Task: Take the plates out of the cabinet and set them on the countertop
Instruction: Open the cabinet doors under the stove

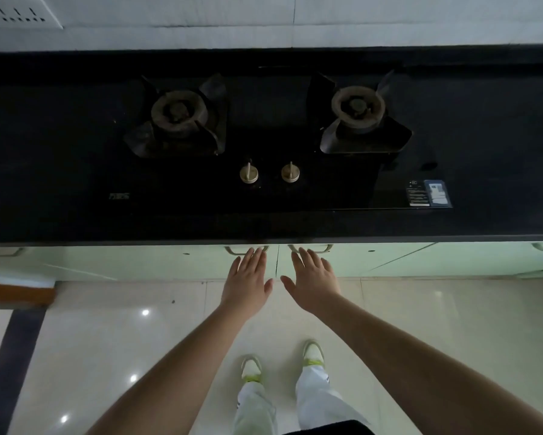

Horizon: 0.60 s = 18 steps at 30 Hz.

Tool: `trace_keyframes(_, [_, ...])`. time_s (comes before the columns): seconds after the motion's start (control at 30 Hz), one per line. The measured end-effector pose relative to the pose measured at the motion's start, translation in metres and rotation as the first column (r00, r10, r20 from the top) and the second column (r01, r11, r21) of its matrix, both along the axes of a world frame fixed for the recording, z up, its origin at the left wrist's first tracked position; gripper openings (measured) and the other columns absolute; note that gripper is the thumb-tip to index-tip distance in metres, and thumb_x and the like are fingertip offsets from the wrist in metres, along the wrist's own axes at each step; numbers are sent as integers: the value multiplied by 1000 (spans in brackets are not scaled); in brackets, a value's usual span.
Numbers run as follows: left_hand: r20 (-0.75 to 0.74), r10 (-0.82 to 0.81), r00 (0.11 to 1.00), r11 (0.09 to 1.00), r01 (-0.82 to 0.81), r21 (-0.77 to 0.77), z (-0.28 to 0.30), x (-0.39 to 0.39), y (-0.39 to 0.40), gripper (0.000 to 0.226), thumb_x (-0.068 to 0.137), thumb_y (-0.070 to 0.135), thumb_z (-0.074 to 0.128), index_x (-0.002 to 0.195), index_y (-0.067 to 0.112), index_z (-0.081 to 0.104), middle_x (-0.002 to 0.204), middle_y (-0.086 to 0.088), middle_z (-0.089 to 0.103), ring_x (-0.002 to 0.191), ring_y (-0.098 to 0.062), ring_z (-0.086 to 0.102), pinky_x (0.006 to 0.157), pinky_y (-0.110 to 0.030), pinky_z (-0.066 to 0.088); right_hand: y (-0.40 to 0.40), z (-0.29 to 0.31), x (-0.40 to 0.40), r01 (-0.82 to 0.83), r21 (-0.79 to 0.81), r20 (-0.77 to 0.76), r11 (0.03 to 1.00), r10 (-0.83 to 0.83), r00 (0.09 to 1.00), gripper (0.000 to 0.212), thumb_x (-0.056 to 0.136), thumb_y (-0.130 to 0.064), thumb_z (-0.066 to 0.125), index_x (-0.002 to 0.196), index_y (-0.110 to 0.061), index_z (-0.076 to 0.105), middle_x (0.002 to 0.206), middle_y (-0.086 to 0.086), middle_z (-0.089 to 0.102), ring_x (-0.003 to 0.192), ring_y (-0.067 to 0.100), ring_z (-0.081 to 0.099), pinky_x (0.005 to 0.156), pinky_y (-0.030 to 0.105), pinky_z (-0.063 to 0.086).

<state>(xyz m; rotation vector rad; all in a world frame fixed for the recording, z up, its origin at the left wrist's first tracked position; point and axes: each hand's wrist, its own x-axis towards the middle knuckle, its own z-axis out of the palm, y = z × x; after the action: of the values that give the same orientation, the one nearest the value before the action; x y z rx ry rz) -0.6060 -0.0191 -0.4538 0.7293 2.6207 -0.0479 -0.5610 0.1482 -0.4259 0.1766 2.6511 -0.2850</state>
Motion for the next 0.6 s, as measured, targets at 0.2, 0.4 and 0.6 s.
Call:
trace_keyframes(0.2, [35,56,998,998,-57,11,-10,-23,4,67,101,41,36,155,9,12,159,-9,28,146,-24,24,119,-37,19,13,-17,-39,255,-212,184,943,-218,958,67,98,-49,39,153,-17,21,158,7,25,146,24,17,115,44,21])
trace_keyframes(0.4, [129,164,978,977,-179,114,-7,-9,-6,54,100,42,40,145,13,39,146,-5,42,135,-25,36,106,-40,37,21,-14,-36,224,-196,212,955,-182,960,61,98,-47,42,149,-16,30,154,10,32,140,30,27,110,46,34])
trace_keyframes(0.6, [237,262,935,919,-317,235,-8,33,-34,54,100,51,34,138,16,51,141,-3,49,133,-24,38,107,-42,39,9,-20,24,278,-207,186,938,-241,953,67,93,-61,40,143,-17,41,150,5,38,139,27,29,107,45,34])
